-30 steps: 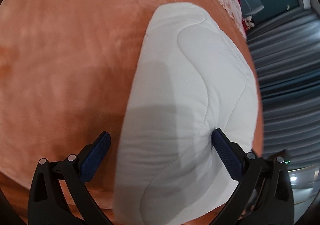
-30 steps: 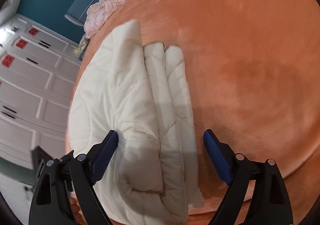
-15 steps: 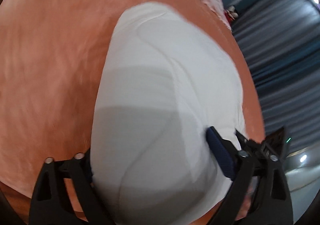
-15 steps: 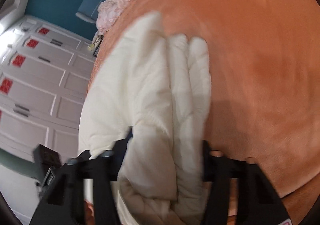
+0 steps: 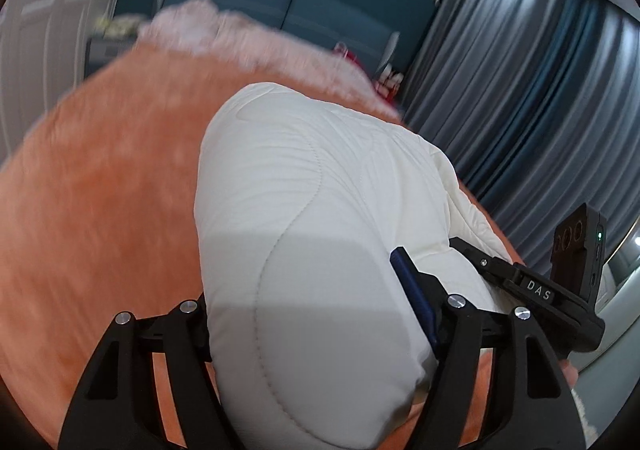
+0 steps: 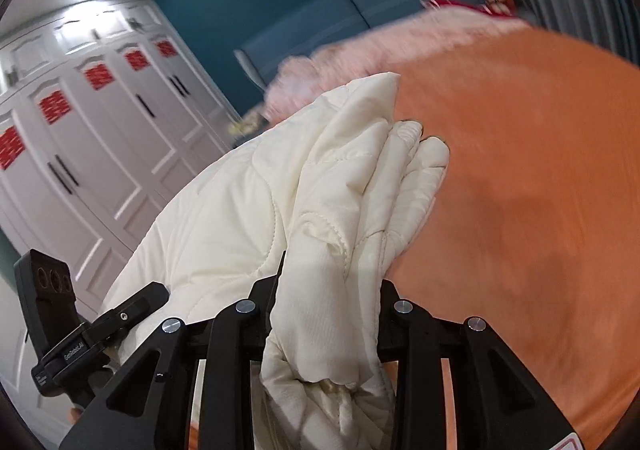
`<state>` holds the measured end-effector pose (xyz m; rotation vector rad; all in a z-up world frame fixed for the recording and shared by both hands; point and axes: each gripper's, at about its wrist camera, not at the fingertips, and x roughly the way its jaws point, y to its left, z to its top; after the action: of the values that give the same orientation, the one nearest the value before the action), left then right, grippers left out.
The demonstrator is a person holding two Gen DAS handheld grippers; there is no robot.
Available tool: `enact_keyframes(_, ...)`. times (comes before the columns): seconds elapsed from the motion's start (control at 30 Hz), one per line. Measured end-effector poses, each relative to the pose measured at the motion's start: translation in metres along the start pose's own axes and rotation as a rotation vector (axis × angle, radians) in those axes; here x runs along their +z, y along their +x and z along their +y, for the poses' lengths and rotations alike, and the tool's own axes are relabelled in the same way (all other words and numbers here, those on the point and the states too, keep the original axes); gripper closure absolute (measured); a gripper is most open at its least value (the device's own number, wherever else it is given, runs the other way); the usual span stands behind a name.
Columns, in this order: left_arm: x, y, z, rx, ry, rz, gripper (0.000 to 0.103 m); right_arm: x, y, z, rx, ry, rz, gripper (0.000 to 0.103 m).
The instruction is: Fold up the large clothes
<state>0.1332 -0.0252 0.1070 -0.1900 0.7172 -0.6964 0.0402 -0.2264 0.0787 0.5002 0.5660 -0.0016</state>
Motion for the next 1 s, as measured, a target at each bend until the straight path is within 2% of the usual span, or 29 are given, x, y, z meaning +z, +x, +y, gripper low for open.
enact_keyframes(0.1,0.028,-0.003,0.009,-0.002,0.026,-0.049,0.034,0.027,0.006,0.017,0.029,-0.05,-0.038,0.073)
enact_keyframes(0.27,0.058,0.011,0.04,0.0,0.037,-0.108,0.034,0.056,0.048,0.048,0.053,-0.137,-0.071,0.073)
enact_keyframes(0.47,0.066,0.038,0.095,0.022,0.007,-0.112,0.034,0.065,0.116,0.051,0.056,-0.17,-0.037,0.073)
enact_keyframes(0.7,0.044,0.087,0.153,0.039,-0.066,-0.076,0.034,0.049,0.193,0.033,0.029,-0.169,0.05,0.073)
enact_keyframes(0.93,-0.015,0.131,0.2,0.076,-0.16,0.044,0.032,-0.007,0.252,-0.003,-0.027,-0.143,0.196,0.072)
enact_keyframes(1.0,-0.029,0.132,0.207,0.078,-0.167,0.05,0.03,-0.022,0.256,-0.008,-0.031,-0.149,0.204,0.069)
